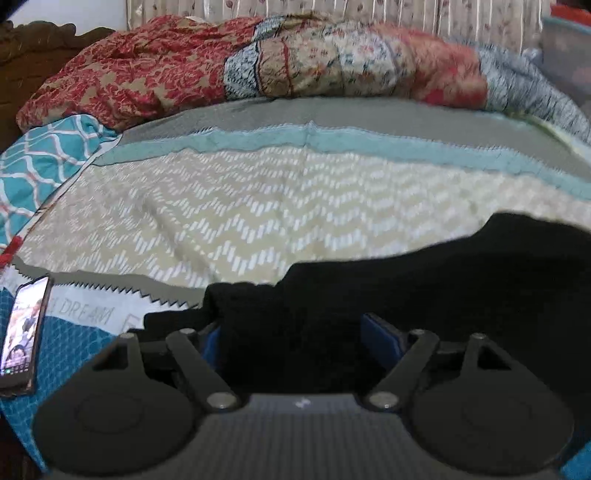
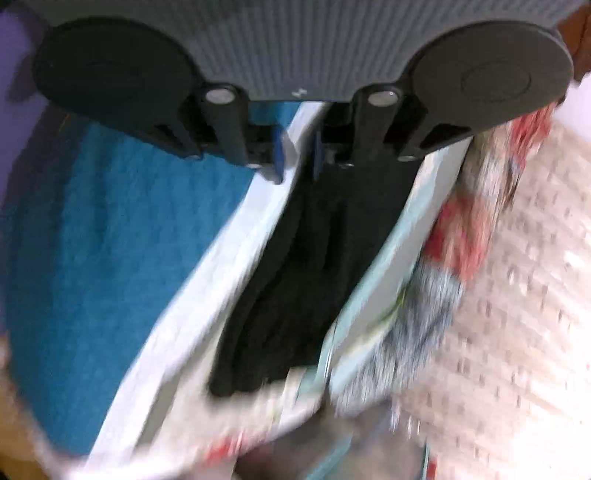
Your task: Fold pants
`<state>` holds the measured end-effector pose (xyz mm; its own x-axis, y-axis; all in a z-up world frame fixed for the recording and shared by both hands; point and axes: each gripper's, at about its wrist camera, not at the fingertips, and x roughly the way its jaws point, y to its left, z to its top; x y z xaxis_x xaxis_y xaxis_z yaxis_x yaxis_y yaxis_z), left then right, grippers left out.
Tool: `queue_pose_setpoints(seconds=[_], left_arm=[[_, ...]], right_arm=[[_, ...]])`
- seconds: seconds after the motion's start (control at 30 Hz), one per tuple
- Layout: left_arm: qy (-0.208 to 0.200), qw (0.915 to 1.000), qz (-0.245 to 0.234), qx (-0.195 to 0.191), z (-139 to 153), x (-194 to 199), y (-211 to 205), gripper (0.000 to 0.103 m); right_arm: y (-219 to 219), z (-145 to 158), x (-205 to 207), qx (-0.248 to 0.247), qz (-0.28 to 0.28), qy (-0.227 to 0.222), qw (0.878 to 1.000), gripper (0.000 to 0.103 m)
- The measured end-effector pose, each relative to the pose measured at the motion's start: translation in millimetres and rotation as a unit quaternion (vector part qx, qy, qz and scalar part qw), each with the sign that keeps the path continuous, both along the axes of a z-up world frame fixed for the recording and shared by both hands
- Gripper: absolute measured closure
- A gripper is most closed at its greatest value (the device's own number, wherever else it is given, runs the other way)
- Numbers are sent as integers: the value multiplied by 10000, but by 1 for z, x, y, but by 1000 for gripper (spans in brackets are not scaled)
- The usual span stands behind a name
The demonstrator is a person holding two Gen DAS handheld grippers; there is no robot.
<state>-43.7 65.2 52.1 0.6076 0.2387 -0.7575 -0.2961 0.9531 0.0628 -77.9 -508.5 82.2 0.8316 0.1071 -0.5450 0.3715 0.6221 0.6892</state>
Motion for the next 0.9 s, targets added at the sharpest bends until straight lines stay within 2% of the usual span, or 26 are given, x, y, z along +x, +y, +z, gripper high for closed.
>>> queue_pose_setpoints(seconds=[0.17, 0.23, 0.3, 0.37, 0.47, 0.5, 0.57, 0.63, 0.7, 0.73, 0.83, 0.9], left_arm=[[-8, 9999, 97, -122, 3, 2, 4, 25], [14, 9998, 126, -126, 3, 3, 4, 24], [50, 9999, 117, -79, 3, 4, 2, 24], [80, 9999, 116, -45, 3, 5, 0, 24], [103, 9998, 153, -45, 3, 7, 0, 23], [111, 9998, 167, -44, 2, 8, 0, 22], [130, 9998, 178, -29, 2, 10, 0, 22], [148, 9997, 180, -8, 2, 11, 0, 22], [160, 9997, 174, 12, 1, 12, 0, 21], [175, 9997, 156, 44, 0, 13, -1, 21], [203, 9997, 97, 107, -1, 15, -3, 19], [186, 9998, 85, 55, 0, 15, -2, 19]], right_arm=[[-43, 20, 25, -457, -481, -145, 9977, 71], [-55, 25, 44, -664, -508, -167, 9964, 70], [-64, 28, 70, -984, -542, -115, 9936, 64], [-73, 28, 85, -1317, -545, -4, 9898, 62], [-82, 20, 98, -1643, -271, 211, 9858, 61], [-82, 17, 105, -1717, -154, 322, 9845, 68], [-81, 9, 116, -1838, 86, 662, 9807, 90], [-79, 12, 114, -2190, -67, 612, 9738, 92], [-84, 22, 101, -2443, -560, 294, 9676, 93], [-90, 20, 98, -2420, -815, 331, 9663, 92], [-101, 1, 102, -2223, -704, 709, 9698, 86], [-108, 0, 92, -1953, -760, 439, 9768, 68]])
